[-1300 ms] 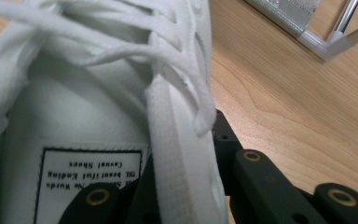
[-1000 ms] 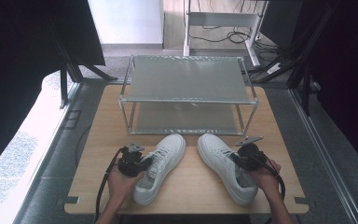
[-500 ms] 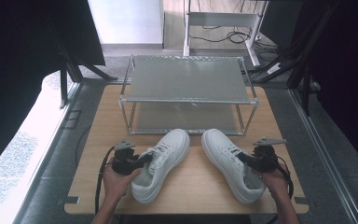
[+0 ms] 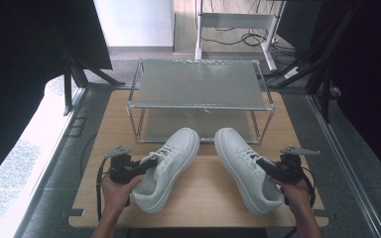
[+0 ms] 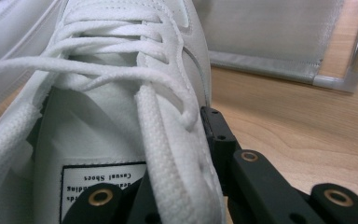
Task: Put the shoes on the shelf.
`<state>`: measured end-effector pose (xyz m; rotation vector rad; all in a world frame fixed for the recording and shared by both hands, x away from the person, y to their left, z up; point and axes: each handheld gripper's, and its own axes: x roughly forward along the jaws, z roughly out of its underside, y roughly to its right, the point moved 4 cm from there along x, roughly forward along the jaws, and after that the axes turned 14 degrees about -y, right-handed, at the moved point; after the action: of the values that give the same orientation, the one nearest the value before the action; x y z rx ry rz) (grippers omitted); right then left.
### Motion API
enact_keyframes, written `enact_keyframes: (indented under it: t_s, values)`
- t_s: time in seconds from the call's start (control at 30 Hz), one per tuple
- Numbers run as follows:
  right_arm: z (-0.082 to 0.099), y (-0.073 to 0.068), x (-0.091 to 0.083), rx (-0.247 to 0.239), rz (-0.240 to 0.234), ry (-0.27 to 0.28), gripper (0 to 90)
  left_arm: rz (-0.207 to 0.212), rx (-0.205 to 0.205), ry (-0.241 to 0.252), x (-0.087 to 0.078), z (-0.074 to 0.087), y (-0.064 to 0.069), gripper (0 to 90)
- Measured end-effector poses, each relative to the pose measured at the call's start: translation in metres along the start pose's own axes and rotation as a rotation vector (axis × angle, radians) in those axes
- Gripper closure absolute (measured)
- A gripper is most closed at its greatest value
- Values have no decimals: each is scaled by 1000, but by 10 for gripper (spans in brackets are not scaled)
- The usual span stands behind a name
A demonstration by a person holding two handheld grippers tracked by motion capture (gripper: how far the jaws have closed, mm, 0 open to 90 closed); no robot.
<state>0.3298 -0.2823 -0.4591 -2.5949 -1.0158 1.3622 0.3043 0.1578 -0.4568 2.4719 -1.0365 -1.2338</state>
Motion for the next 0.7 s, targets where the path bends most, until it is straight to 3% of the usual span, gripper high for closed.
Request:
enact_keyframes:
  t_s: [0.23, 0.57, 0.7]
  values:
    - [0, 2, -5, 36, -41, 51, 863, 24, -12, 39, -8, -2, -1, 826]
    - [-2, 2, -9, 60, -56, 100, 863, 80, -12, 93, -19, -7, 5, 826]
    - [-3, 2, -11, 75, -68, 119, 863, 84, -10, 113, -24, -8, 5, 826]
